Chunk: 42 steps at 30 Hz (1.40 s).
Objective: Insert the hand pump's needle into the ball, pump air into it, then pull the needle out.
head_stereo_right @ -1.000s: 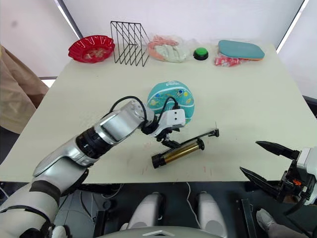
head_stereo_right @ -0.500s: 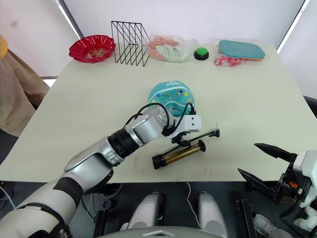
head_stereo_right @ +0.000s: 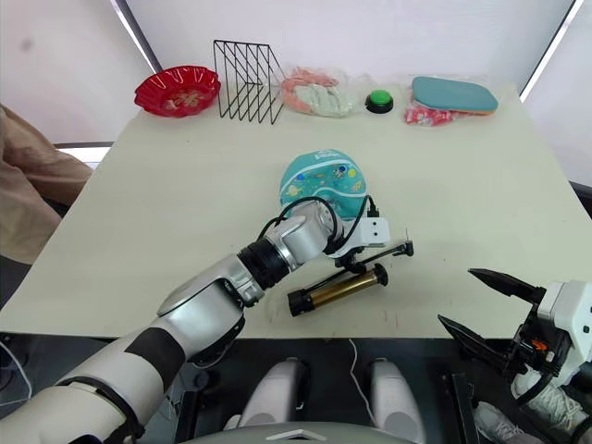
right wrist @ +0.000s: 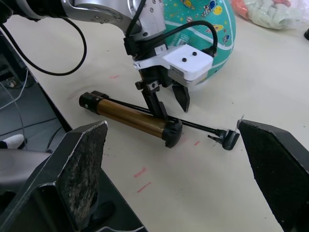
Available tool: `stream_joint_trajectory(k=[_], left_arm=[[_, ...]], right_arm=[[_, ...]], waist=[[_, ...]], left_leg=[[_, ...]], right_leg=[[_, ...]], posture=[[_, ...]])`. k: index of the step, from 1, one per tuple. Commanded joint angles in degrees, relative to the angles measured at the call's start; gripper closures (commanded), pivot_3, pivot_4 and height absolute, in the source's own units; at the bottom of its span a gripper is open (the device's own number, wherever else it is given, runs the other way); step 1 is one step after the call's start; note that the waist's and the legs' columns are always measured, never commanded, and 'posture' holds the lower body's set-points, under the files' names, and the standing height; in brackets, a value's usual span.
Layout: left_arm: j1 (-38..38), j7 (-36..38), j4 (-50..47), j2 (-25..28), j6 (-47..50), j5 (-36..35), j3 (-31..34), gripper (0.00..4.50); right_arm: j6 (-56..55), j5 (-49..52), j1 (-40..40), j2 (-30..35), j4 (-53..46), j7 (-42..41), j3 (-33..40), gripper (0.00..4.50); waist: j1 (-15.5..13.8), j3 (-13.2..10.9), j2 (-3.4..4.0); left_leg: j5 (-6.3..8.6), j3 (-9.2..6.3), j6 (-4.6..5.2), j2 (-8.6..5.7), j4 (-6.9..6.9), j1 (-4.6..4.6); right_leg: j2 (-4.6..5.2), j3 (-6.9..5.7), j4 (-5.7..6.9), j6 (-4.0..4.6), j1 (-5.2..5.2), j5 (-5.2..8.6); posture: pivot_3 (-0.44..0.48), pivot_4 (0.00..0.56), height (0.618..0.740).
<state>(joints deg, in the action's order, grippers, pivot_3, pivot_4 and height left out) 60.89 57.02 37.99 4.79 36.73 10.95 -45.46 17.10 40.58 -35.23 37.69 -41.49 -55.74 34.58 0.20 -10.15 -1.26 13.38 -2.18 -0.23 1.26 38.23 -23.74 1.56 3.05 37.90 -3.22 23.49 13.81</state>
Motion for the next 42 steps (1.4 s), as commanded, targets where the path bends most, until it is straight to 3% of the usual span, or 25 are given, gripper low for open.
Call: stream_joint_trajectory(k=[1, 5, 6, 9, 11, 15, 19, 22, 29, 32, 38, 41, 42], left_arm=[[-0.2, -1.6, 5.7, -2.8, -2.9, 2.2, 0.3, 2.31], [-0.8, -0.7, 3.9, -2.7, -1.1, 2.0, 2.9, 4.21], [-1.1, -0.4, 2.6, -2.4, -0.4, 2.0, 3.4, 4.44], [-2.6, 1.1, -5.2, -0.1, 4.2, 0.7, 5.8, 4.44], [-6.2, 3.3, -17.0, 3.5, 10.6, -2.7, 9.6, 4.44], [-11.1, 3.7, -30.7, 7.0, 16.8, -7.4, 14.8, 4.44], [-17.2, 1.8, -40.4, 9.9, 15.5, -11.6, 20.5, 4.44], [-21.9, 0.8, -45.2, 10.4, 14.2, -15.0, 23.3, 4.44], [-29.0, -2.6, -48.4, 9.6, 3.2, -19.7, 28.2, 4.44], [-30.3, -4.1, -47.8, 8.9, 0.7, -20.9, 28.7, 4.44], [-33.4, -3.6, -48.4, 8.6, -5.6, -23.8, 29.4, 4.44], [-33.4, -4.4, -48.0, 8.4, -5.8, -24.4, 29.4, 4.5], [-33.4, -4.5, -48.1, 8.3, -5.8, -24.6, 29.4, 4.5]], right_arm=[[-0.8, 0.4, -1.1, -0.4, -2.4, 0.6, 1.1, 0.0], [-0.4, 0.6, -2.3, -0.7, -3.2, 1.3, 1.5, 0.0], [-0.3, 0.6, -2.4, -0.7, -3.2, 1.6, 1.5, 0.0], [0.7, 0.7, -2.2, -0.9, -3.7, 3.7, 1.0, 0.0], [1.5, -1.3, -1.5, -1.8, -4.5, 7.3, -1.2, 0.0], [5.0, -2.2, 1.1, -3.9, -6.2, 15.4, -4.7, 0.0], [13.6, -6.1, 8.1, -6.5, -8.3, 29.6, -12.2, 0.0], [20.7, -0.9, 14.4, -6.6, -7.4, 33.8, -14.8, 0.0], [33.7, 22.4, 33.6, -3.8, 1.2, 40.8, -12.7, 0.0], [36.8, 30.0, 37.7, -1.5, 4.7, 42.2, -12.5, 0.0], [40.4, 36.3, 47.5, 2.0, 12.6, 42.5, -14.8, 0.0], [41.6, 38.1, 49.4, 3.4, 14.2, 41.0, -15.6, 0.72], [41.5, 38.4, 49.7, 3.4, 14.6, 41.2, -15.7, 1.19]], waist=[[-0.3, 0.1, 0.06], [-0.2, 0.1, 0.07], [-0.1, 0.1, 0.07], [0.4, 0.1, 0.1], [0.8, 0.1, 0.13], [0.6, 0.1, 0.22], [0.5, 0.1, 0.24], [0.5, 0.1, 0.27], [0.4, 0.1, 0.25], [0.3, 0.1, 0.24], [1.0, 0.1, 0.26], [0.5, 0.1, 0.25], [0.5, 0.1, 0.25]], left_leg=[[0.02, 0.01, 0.04, -0.01, 0.1, 0.01], [0.04, 0.03, 0.07, -0.06, 0.19, 0.03], [0.05, 0.02, 0.08, -0.05, 0.18, 0.02], [0.06, 0.01, 0.1, -0.04, 0.14, 0.01], [0.06, 0.04, 0.1, -0.03, 0.11, -0.03], [0.06, 0.05, 0.1, 0.06, 0.07, -0.03], [0.06, 0.09, 0.1, 0.06, 0.11, -0.02], [0.06, 0.15, 0.1, 0.03, 0.11, -0.01], [0.05, 0.12, 0.1, 0.01, 0.14, 0.0], [0.06, 0.12, 0.11, -0.01, 0.13, -0.01], [0.12, 0.3, 0.21, 0.0, 0.1, 0.01], [0.12, 0.2, 0.22, 0.02, 0.12, 0.02], [0.12, 0.16, 0.22, 0.02, 0.12, 0.01]], right_leg=[[0.01, 0.01, -0.02, -0.01, -0.05, 0.0], [0.02, 0.1, -0.04, -0.05, -0.14, -0.02], [0.01, 0.1, -0.03, -0.04, -0.13, -0.01], [0.0, 0.11, -0.02, -0.04, -0.11, -0.01], [-0.02, 0.15, 0.03, -0.08, -0.02, -0.04], [-0.11, 0.18, 0.11, -0.12, 0.08, -0.07], [-0.09, 0.22, 0.1, -0.03, 0.07, -0.02], [-0.06, 0.31, 0.1, -0.02, 0.07, -0.03], [-0.07, 0.29, 0.1, 0.0, 0.02, -0.3], [-0.06, 0.29, 0.07, 0.0, -0.01, -0.31], [-0.07, 0.48, 0.06, -0.03, 0.03, -0.33], [-0.14, 0.41, 0.08, -0.05, 0.02, -0.34], [-0.14, 0.37, 0.08, -0.05, 0.03, -0.34]], posture=[[0.0, 0.15, 0.74], [0.0, 0.15, 0.74], [0.0, 0.15, 0.74], [0.0, 0.15, 0.74], [0.0, 0.15, 0.74], [0.0, 0.15, 0.74], [0.0, 0.15, 0.74], [0.0, 0.15, 0.74], [0.0, 0.15, 0.74], [0.0, 0.15, 0.74], [0.0, 0.15, 0.74], [0.0, 0.15, 0.74], [0.0, 0.15, 0.74]])
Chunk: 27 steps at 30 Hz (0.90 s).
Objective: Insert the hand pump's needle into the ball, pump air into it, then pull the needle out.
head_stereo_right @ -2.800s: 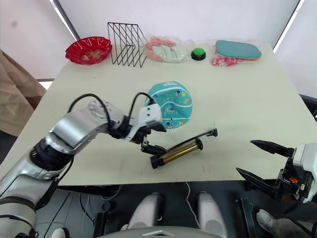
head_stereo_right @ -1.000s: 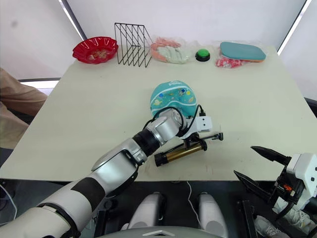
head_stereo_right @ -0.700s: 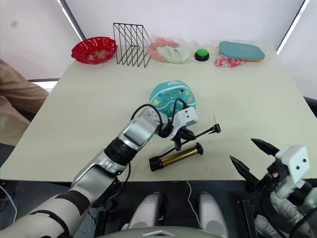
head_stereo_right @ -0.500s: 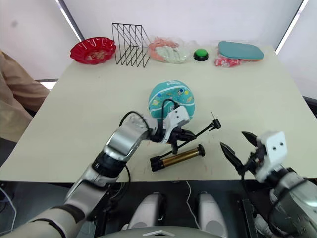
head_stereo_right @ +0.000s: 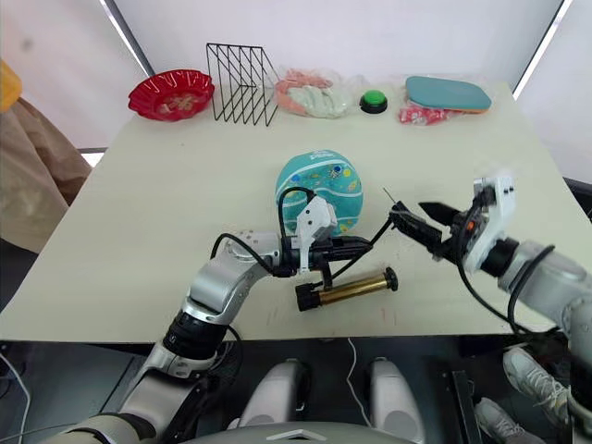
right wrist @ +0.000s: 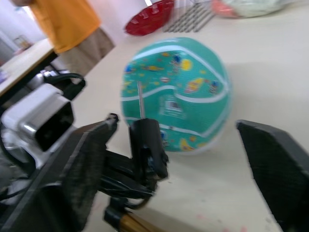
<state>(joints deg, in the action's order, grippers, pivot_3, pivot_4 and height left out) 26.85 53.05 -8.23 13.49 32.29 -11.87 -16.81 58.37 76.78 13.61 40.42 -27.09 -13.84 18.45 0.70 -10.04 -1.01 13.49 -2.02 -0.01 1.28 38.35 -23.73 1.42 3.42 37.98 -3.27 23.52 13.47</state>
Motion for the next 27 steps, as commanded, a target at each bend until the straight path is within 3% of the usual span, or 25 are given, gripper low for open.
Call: stream_joint_trajectory(k=[1, 3, 27], left_arm=[[0.7, -0.7, -2.1, -0.5, -1.1, -2.2, 0.8, 4.5], [0.6, -1.0, -2.5, -0.6, -0.6, -3.0, 1.0, 4.5], [1.4, -0.1, -3.5, 2.5, 1.6, -8.0, -0.1, 4.5]], right_arm=[[0.1, 2.2, 1.1, 0.8, 0.3, -1.1, 0.1, 1.76], [-0.1, 2.6, 1.5, 0.8, 0.4, -1.8, -0.2, 2.76], [-2.5, 3.2, 1.4, 0.4, -0.3, -3.7, -0.8, 2.76]], waist=[[0.0, 0.0, 0.0], [0.1, 0.0, 0.0], [0.2, 0.0, 0.0]], left_leg=[[0.0, 0.0, 0.0, 0.0, 0.0, -0.01], [0.0, 0.08, 0.0, -0.01, 0.0, -0.02], [0.02, 0.09, 0.03, -0.01, 0.0, -0.01]], right_leg=[[0.0, 0.0, 0.0, 0.0, 0.0, 0.0], [0.01, 0.09, -0.03, -0.02, 0.0, -0.01], [0.01, 0.1, -0.04, -0.04, 0.01, 0.0]], posture=[[0.0, 0.15, 0.74], [0.0, 0.15, 0.74], [0.0, 0.15, 0.74]])
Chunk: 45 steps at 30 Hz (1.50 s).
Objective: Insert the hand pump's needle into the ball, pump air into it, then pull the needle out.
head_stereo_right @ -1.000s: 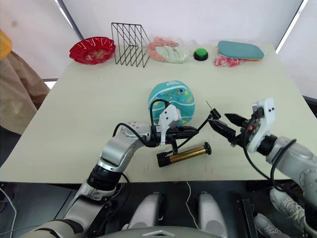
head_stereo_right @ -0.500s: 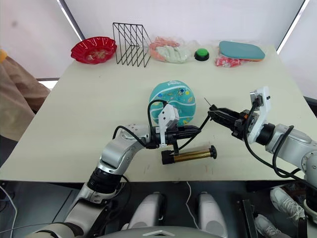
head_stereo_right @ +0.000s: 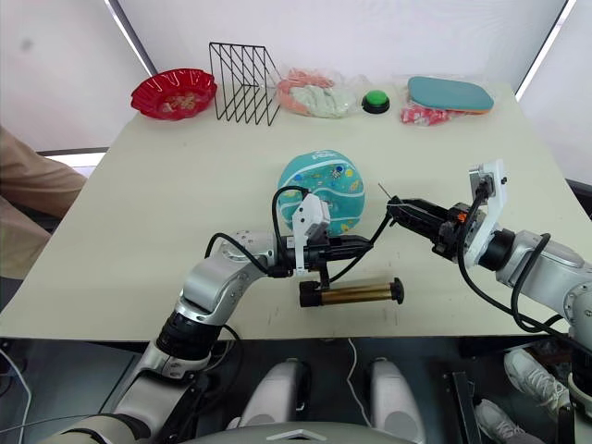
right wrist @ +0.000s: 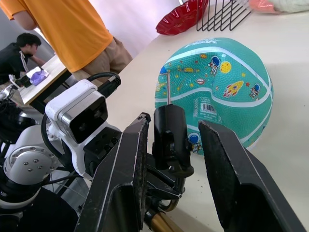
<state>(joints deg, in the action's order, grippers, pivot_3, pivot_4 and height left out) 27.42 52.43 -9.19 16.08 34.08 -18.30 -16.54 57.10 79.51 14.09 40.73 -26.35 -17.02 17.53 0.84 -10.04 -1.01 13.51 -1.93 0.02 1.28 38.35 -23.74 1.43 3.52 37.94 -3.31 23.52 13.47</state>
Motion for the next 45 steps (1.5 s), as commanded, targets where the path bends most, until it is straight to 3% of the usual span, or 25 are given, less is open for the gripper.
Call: stream_joint_trajectory(k=[1, 8, 13, 19, 22, 24, 25, 27, 30, 31, 35, 42, 45], left_arm=[[0.7, 0.5, -2.6, -0.1, -0.2, -1.6, -0.4, 4.5], [0.4, 0.6, -2.8, 0.3, -0.2, -1.7, -0.5, 4.5], [0.1, 0.8, -3.0, 0.9, -0.6, -1.9, -0.9, 4.5], [0.2, -0.9, -2.7, -0.1, -1.9, -1.8, -0.5, 4.5], [-0.2, -2.9, -0.4, -2.8, -7.8, -0.6, 0.3, 4.5], [-0.1, -0.7, 0.6, -2.3, -6.5, -2.7, 1.0, 4.5], [0.0, -0.9, 1.2, -2.4, -5.9, -3.4, 2.1, 3.96], [-0.1, -0.3, 1.0, -1.3, -5.8, -3.9, 2.9, 3.5], [-0.6, -0.4, -0.9, 0.2, -3.9, -5.8, 5.1, 2.04], [-1.4, -0.2, -2.7, 1.8, -2.2, -6.9, 6.2, 1.46], [-4.2, 0.2, -7.9, 7.0, 2.5, -10.7, 9.7, 0.05], [-8.7, 1.0, -15.8, 19.2, 9.4, -18.4, 21.1, 0.0], [-9.8, 1.9, -17.1, 25.6, 11.8, -21.5, 27.4, 0.0]], right_arm=[[-1.3, 0.4, 1.0, 0.1, -1.0, -0.6, 0.0, 2.76], [-2.0, 0.7, 1.1, -0.3, -0.8, -0.4, 0.0, 2.76], [-2.3, 1.0, 0.8, -0.2, -0.9, -0.2, 0.0, 4.16], [-2.1, 1.4, 0.8, 0.2, -1.6, 0.0, -0.1, 4.16], [-2.2, 0.9, 1.1, 0.2, -1.8, 0.3, -0.4, 4.16], [-2.5, -0.4, 1.7, 0.5, -1.8, 0.7, -0.8, 4.16], [-2.6, -1.4, 2.2, 0.9, -1.5, 0.9, -0.9, 4.16], [-2.7, -3.7, 2.8, 2.1, -1.1, 0.4, -1.3, 4.16], [-2.6, -6.4, 3.7, 3.4, -1.1, 0.0, -2.2, 4.16], [-2.4, -9.1, 4.2, 5.5, -1.3, -1.2, -3.0, 4.16], [-2.3, -14.0, 6.0, 10.1, -2.4, -4.6, -4.9, 4.16], [-2.5, -24.3, 10.4, 17.1, -8.7, -7.6, -9.9, 4.16], [0.6, -32.5, 14.1, 23.4, -14.1, -6.6, -16.7, 4.16]], waist=[[0.0, 0.0, 0.0], [0.0, 0.0, 0.0], [0.0, 0.0, 0.0], [0.0, 0.0, 0.0], [0.0, 0.0, 0.0], [0.0, 0.0, -0.01], [0.0, 0.0, -0.01], [0.0, 0.0, 0.0], [0.1, 0.0, 0.0], [0.1, 0.0, 0.01], [0.2, 0.0, 0.02], [0.3, -0.1, -0.02], [0.2, -0.3, 0.12]], left_leg=[[0.0, 0.0, 0.0, 0.0, 0.0, 0.0], [0.0, 0.0, 0.0, 0.0, -0.01, -0.01], [0.0, 0.0, 0.0, 0.0, -0.01, -0.01], [0.0, 0.0, 0.0, 0.0, -0.01, -0.01], [0.0, 0.0, 0.0, 0.0, -0.01, -0.01], [0.0, 0.02, 0.0, 0.0, 0.0, -0.02], [0.0, 0.01, 0.0, 0.0, 0.0, -0.01], [0.0, 0.01, 0.0, 0.0, -0.01, -0.02], [0.0, 0.03, 0.0, 0.01, -0.02, -0.02], [0.0, 0.02, 0.0, 0.01, -0.03, -0.03], [0.01, 0.08, 0.0, 0.02, -0.1, -0.03], [0.01, 0.05, 0.0, 0.05, -0.09, -0.06], [0.01, 0.1, 0.0, 0.1, -0.1, -0.07]], right_leg=[[0.0, 0.0, 0.0, 0.0, 0.0, 0.0], [0.0, 0.0, -0.01, 0.0, 0.01, 0.0], [0.0, 0.0, -0.01, -0.03, 0.02, 0.02], [0.0, 0.0, -0.01, -0.03, 0.02, 0.02], [0.0, 0.01, -0.02, -0.04, 0.02, 0.02], [0.0, 0.02, -0.03, -0.03, 0.01, 0.02], [0.0, 0.01, -0.03, -0.03, 0.01, 0.02], [0.0, 0.01, -0.02, -0.03, 0.04, 0.02], [-0.01, 0.03, -0.01, -0.03, 0.07, 0.02], [0.0, 0.03, -0.01, -0.03, 0.07, 0.03], [0.0, 0.08, -0.05, -0.09, 0.13, 0.06], [0.0, 0.03, -0.08, -0.15, 0.16, 0.13], [0.01, 0.03, -0.04, 0.02, 0.26, 0.25]], posture=[[0.0, 0.15, 0.74], [0.0, 0.15, 0.74], [0.0, 0.15, 0.74], [0.0, 0.15, 0.74], [0.0, 0.15, 0.74], [0.0, 0.15, 0.74], [0.0, 0.15, 0.74], [0.0, 0.15, 0.74], [0.0, 0.15, 0.74], [0.0, 0.15, 0.74], [0.0, 0.15, 0.74], [0.0, 0.15, 0.74], [0.0, 0.15, 0.74]])
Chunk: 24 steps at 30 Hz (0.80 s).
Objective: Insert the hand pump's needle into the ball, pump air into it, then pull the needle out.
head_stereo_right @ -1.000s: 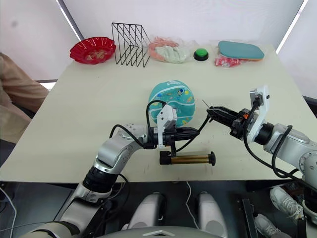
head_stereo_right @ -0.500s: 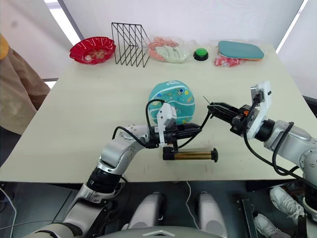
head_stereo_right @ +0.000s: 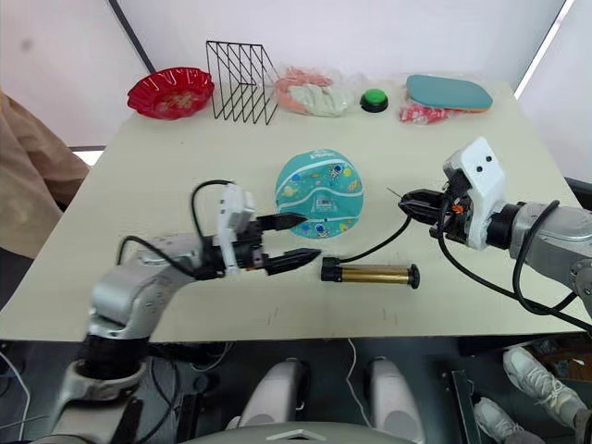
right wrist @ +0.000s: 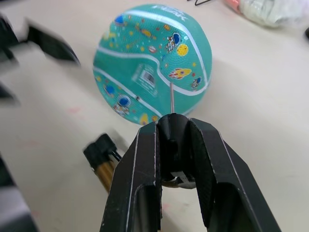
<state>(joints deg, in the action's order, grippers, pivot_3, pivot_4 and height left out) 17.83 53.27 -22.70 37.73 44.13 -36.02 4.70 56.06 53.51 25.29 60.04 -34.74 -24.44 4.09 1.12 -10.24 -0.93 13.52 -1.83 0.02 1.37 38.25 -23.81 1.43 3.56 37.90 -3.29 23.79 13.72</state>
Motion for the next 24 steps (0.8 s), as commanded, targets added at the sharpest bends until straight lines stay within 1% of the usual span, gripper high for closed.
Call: stream_joint_trajectory(k=[1, 4, 6, 8, 9, 12, 15, 19, 24], left_arm=[[-0.3, 0.8, -3.7, 4.8, 2.1, -4.5, 6.8, 0.0], [-0.4, 0.9, -2.8, 7.3, 2.6, -5.3, 8.1, 0.0], [0.3, 1.3, -0.7, 9.5, 1.8, -4.0, 8.5, 0.0], [1.0, 1.0, 0.6, 10.4, 1.2, -3.3, 8.1, 0.0], [1.4, 0.6, 0.9, 10.5, 0.9, -2.9, 7.6, 0.0], [4.4, -0.6, 2.4, 10.3, 1.6, -2.8, 5.8, 0.0], [5.9, 0.1, 4.2, 10.9, 0.3, -0.7, 3.5, 0.0], [10.4, -0.7, 10.0, 10.4, -1.9, 4.7, -1.1, 0.0], [15.7, -1.1, 15.3, 8.8, -4.0, 9.5, -5.7, 0.0]], right_arm=[[2.1, -7.8, 3.4, 4.6, -6.3, 1.2, -4.1, 4.16], [4.0, -6.7, 5.3, 2.7, -6.5, 0.4, -4.7, 4.16], [6.4, -6.0, 8.4, 2.4, -6.8, -2.3, -7.5, 4.16], [8.1, -5.9, 10.5, 1.6, -6.5, -3.6, -9.3, 4.16], [9.2, -6.0, 11.2, 0.5, -6.2, -3.0, -9.5, 4.16], [14.4, -5.6, 14.9, -3.6, -5.0, -1.7, -12.0, 4.16], [16.4, -7.1, 18.0, -6.4, -4.7, -2.1, -15.2, 4.16], [19.3, -10.5, 21.9, -8.2, -3.1, -3.0, -21.1, 4.16], [20.2, -13.5, 23.7, -10.4, -1.6, -3.8, -24.4, 4.16]], waist=[[-0.2, 0.0, 0.02], [-0.5, -0.1, 0.0], [-0.3, -0.1, -0.07], [-0.3, -0.1, -0.08], [-0.2, -0.1, -0.08], [-0.2, -0.1, -0.1], [-0.2, -0.1, -0.1], [-0.2, -0.1, -0.1], [-0.2, -0.1, -0.1]], left_leg=[[0.0, -0.01, 0.0, 0.02, -0.01, -0.03], [0.0, -0.01, -0.01, -0.03, 0.0, -0.04], [0.0, 0.05, -0.01, -0.06, 0.02, -0.06], [0.0, 0.1, -0.01, -0.05, 0.03, -0.05], [0.0, 0.08, 0.0, -0.04, 0.02, -0.04], [0.0, 0.06, -0.01, -0.03, -0.02, -0.07], [0.0, 0.05, 0.0, -0.04, -0.03, -0.07], [0.02, 0.05, 0.02, -0.05, -0.05, -0.07], [0.02, 0.04, 0.02, -0.05, -0.05, -0.07]], right_leg=[[0.0, -0.02, -0.01, 0.02, 0.06, 0.04], [0.08, -0.06, -0.08, 0.02, 0.0, 0.05], [0.13, -0.01, -0.09, 0.01, 0.0, 0.04], [0.13, 0.02, -0.08, 0.01, 0.03, 0.03], [0.12, 0.0, -0.07, 0.02, 0.03, 0.04], [0.11, -0.03, -0.06, 0.04, 0.06, 0.03], [0.1, -0.03, -0.05, 0.14, 0.06, -0.05], [0.1, -0.04, -0.05, 0.17, 0.06, -0.08], [0.09, -0.04, -0.05, 0.12, 0.06, -0.14]], posture=[[0.0, 0.15, 0.74], [0.0, 0.15, 0.74], [0.0, 0.15, 0.74], [0.0, 0.15, 0.74], [0.0, 0.15, 0.74], [0.0, 0.15, 0.74], [0.0, 0.15, 0.74], [0.0, 0.15, 0.74], [0.0, 0.15, 0.74]])
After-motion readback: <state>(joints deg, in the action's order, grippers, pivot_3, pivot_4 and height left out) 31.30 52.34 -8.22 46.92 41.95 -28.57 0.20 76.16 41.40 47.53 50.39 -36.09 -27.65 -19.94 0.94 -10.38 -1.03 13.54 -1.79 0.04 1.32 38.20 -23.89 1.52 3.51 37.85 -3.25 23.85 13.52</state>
